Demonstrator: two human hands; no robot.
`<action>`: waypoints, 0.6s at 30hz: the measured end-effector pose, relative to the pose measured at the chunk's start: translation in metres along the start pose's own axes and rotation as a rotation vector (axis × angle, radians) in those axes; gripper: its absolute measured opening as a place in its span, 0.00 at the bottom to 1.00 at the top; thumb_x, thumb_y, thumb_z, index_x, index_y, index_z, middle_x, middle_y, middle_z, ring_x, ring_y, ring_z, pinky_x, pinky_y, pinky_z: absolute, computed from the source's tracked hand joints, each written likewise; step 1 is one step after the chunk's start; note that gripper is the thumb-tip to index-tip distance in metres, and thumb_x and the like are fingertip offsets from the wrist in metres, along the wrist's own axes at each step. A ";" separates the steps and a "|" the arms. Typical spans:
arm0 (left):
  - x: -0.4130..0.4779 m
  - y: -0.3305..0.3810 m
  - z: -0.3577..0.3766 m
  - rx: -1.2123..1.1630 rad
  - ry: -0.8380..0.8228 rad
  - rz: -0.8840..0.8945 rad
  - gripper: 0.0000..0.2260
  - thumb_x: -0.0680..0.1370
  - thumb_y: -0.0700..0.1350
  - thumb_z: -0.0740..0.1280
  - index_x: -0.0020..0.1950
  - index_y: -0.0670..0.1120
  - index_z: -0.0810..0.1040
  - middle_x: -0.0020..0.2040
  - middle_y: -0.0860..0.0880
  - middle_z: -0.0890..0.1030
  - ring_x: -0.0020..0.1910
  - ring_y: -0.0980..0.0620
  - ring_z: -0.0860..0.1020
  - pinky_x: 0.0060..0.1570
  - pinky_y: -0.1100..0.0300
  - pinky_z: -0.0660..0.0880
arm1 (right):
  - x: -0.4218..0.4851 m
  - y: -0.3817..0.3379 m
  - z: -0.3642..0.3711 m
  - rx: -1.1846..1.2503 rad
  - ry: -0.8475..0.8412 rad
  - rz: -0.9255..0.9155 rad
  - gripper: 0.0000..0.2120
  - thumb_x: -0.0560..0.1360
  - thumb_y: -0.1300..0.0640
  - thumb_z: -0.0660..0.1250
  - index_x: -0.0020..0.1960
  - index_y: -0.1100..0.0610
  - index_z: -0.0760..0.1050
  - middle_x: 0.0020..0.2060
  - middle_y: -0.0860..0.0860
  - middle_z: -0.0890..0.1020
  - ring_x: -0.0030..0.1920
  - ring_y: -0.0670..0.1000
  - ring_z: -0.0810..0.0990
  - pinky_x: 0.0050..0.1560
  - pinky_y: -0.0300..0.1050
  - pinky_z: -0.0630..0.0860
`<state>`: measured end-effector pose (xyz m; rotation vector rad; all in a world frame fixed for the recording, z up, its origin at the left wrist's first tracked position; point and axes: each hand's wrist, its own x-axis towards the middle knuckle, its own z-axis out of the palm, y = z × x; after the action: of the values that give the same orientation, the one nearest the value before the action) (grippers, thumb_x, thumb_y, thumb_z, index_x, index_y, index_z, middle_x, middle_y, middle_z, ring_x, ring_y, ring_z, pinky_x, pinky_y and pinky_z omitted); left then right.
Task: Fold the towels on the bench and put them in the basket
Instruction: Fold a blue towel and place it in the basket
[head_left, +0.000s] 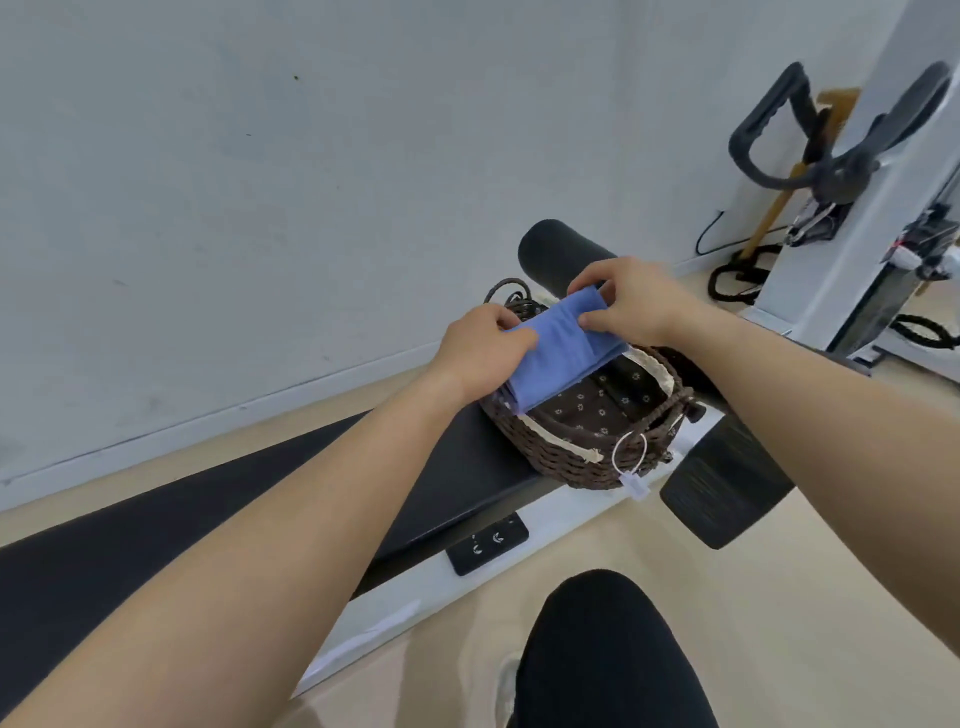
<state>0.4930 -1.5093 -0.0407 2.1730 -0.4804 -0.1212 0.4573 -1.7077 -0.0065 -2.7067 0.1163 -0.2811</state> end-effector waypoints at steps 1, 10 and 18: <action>0.009 0.004 0.007 0.045 -0.050 0.022 0.10 0.76 0.45 0.66 0.56 0.48 0.79 0.48 0.52 0.80 0.50 0.50 0.78 0.50 0.57 0.75 | 0.006 0.009 -0.003 -0.060 -0.026 0.008 0.14 0.72 0.57 0.72 0.57 0.50 0.80 0.38 0.46 0.79 0.43 0.51 0.78 0.40 0.42 0.70; 0.078 -0.004 0.064 0.415 -0.412 0.095 0.12 0.71 0.48 0.75 0.52 0.46 0.83 0.49 0.47 0.84 0.45 0.50 0.80 0.44 0.55 0.76 | 0.045 0.060 0.028 -0.417 -0.328 0.034 0.15 0.71 0.52 0.74 0.57 0.50 0.78 0.47 0.48 0.80 0.47 0.51 0.77 0.46 0.47 0.77; 0.093 -0.016 0.097 0.580 -0.583 0.096 0.18 0.70 0.50 0.76 0.53 0.40 0.83 0.50 0.41 0.84 0.44 0.47 0.78 0.51 0.50 0.78 | 0.049 0.069 0.060 -0.554 -0.509 -0.035 0.15 0.73 0.54 0.73 0.59 0.51 0.78 0.51 0.50 0.80 0.48 0.53 0.75 0.49 0.47 0.76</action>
<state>0.5586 -1.6089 -0.1042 2.6613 -1.0518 -0.6417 0.5158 -1.7527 -0.0798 -3.2244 -0.0066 0.5082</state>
